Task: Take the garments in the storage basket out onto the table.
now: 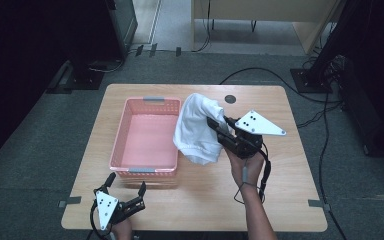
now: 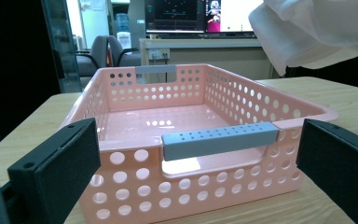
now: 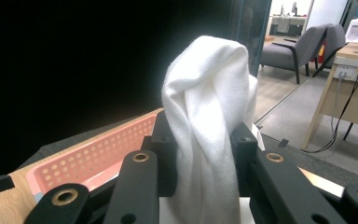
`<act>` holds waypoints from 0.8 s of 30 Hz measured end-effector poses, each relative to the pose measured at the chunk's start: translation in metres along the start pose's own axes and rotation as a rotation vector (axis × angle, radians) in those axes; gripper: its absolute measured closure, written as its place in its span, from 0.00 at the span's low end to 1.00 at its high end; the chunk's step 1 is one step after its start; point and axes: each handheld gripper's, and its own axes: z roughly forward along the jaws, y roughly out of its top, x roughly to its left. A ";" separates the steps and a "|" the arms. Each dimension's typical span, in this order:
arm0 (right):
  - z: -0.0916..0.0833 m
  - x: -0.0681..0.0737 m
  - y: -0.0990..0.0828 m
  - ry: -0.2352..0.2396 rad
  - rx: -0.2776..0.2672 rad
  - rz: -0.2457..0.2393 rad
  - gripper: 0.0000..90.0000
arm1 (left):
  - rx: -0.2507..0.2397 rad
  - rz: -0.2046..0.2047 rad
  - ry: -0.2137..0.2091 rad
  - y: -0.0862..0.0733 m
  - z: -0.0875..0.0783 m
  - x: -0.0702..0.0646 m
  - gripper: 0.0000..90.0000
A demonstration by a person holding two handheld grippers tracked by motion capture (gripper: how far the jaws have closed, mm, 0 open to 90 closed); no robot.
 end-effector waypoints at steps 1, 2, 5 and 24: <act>0.000 -0.002 -0.002 -0.004 0.002 0.003 0.79 | 0.001 0.000 0.001 0.000 0.000 0.000 0.00; 0.000 -0.002 -0.002 -0.004 0.002 0.003 0.79 | 0.001 0.000 0.001 0.000 0.000 0.000 0.00; -0.001 -0.007 -0.007 -0.010 0.003 0.013 0.79 | 0.003 0.002 0.000 0.000 0.000 0.000 0.00; 0.003 -0.024 -0.027 -0.013 0.030 0.060 0.79 | 0.009 0.008 0.007 0.000 0.001 -0.001 0.00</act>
